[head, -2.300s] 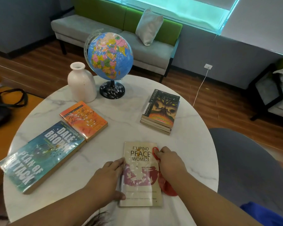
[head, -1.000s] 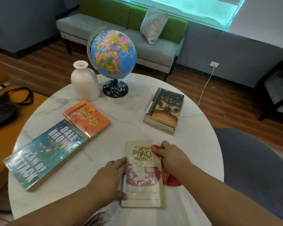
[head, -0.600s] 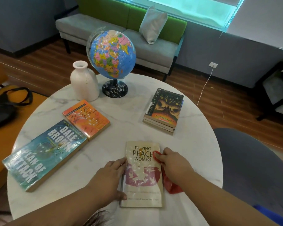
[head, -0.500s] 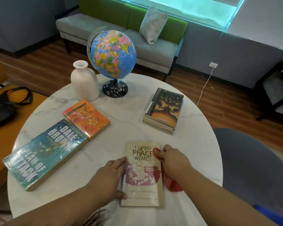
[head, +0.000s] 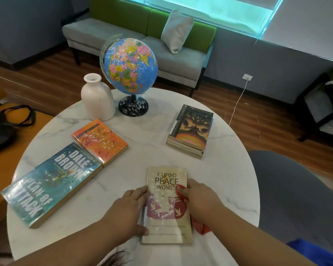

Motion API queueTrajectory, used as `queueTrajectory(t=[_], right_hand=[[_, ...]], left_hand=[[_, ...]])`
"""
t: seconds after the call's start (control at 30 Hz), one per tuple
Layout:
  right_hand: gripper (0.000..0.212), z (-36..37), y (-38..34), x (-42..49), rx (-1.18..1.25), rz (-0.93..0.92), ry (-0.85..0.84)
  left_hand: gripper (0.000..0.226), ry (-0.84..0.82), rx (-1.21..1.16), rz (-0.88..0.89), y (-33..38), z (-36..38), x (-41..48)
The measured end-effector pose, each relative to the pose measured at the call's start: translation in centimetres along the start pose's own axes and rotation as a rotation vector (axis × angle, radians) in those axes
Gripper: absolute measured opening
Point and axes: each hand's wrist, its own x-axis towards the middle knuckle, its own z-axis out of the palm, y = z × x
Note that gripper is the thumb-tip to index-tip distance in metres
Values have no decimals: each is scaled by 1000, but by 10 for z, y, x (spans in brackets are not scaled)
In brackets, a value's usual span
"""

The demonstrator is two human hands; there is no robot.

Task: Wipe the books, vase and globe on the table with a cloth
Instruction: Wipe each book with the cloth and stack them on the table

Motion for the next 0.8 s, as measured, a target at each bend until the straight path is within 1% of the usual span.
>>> queueTrajectory(t=[0.07, 0.2, 0.33, 0.4, 0.53, 0.63, 0.7, 0.8], right_hand=[[39, 0, 6, -7, -38, -30, -3], [41, 0, -1, 8, -23, 53, 42], [40, 5, -5, -8, 24, 30, 1], [39, 5, 2, -15, 6, 12, 3], [40, 4, -4, -7, 80, 59, 82], [37, 5, -10, -23, 21, -2, 18], [38, 1, -7, -31, -17, 5, -34], [36, -3, -7, -22, 12, 45, -10]], left_hand=[[111, -2, 2, 2, 0, 0, 0], [111, -3, 7, -2, 1, 0, 1], [112, -5, -1, -7, 1, 0, 0], [112, -3, 2, -9, 1, 0, 0], [112, -5, 2, -10, 2, -1, 0], [112, -1, -4, -11, 1, 1, 0], [113, -2, -8, -8, 0, 1, 0], [112, -2, -6, -11, 0, 2, 0]])
